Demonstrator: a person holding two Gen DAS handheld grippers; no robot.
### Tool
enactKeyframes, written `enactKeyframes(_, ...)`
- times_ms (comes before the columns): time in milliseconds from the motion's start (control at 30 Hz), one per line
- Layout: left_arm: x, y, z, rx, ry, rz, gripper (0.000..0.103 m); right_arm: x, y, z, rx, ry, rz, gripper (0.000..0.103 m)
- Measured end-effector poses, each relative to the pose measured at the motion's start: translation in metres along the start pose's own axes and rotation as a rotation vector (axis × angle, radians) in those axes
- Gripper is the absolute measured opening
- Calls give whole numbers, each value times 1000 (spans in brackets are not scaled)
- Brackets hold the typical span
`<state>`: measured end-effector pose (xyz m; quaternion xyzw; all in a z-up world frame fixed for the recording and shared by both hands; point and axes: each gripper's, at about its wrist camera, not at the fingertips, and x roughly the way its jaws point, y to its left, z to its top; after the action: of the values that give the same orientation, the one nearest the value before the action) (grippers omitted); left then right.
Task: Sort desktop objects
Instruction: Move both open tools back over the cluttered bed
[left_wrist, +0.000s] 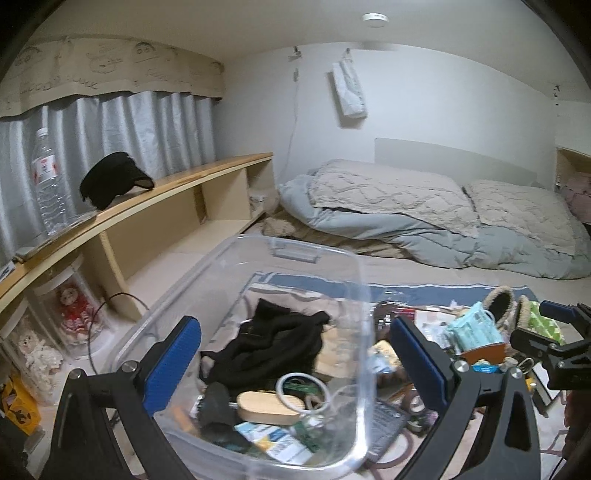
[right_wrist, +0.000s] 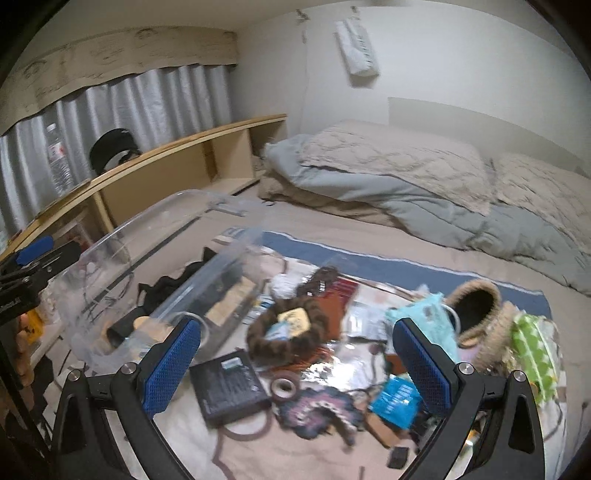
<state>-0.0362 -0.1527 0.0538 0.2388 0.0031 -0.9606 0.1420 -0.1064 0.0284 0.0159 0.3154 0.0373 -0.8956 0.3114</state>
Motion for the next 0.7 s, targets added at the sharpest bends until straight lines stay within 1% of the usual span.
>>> enactKeyframes(300, 1, -50, -2, 53, 3, -73, 103, -14, -47, -14, 46, 12, -93, 103)
enactKeyframes(433, 4, -70, -5, 81, 7, -100, 103, -16, -63, -21, 42, 22, -147, 103)
enactKeyframes(533, 7, -82, -7, 92, 18, -120, 103, -15, -75, -25, 56, 26, -171, 103)
enactKeyframes(700, 12, -101, -12, 94, 20, -163, 103, -17, -93, -30, 86, 6, -209, 103)
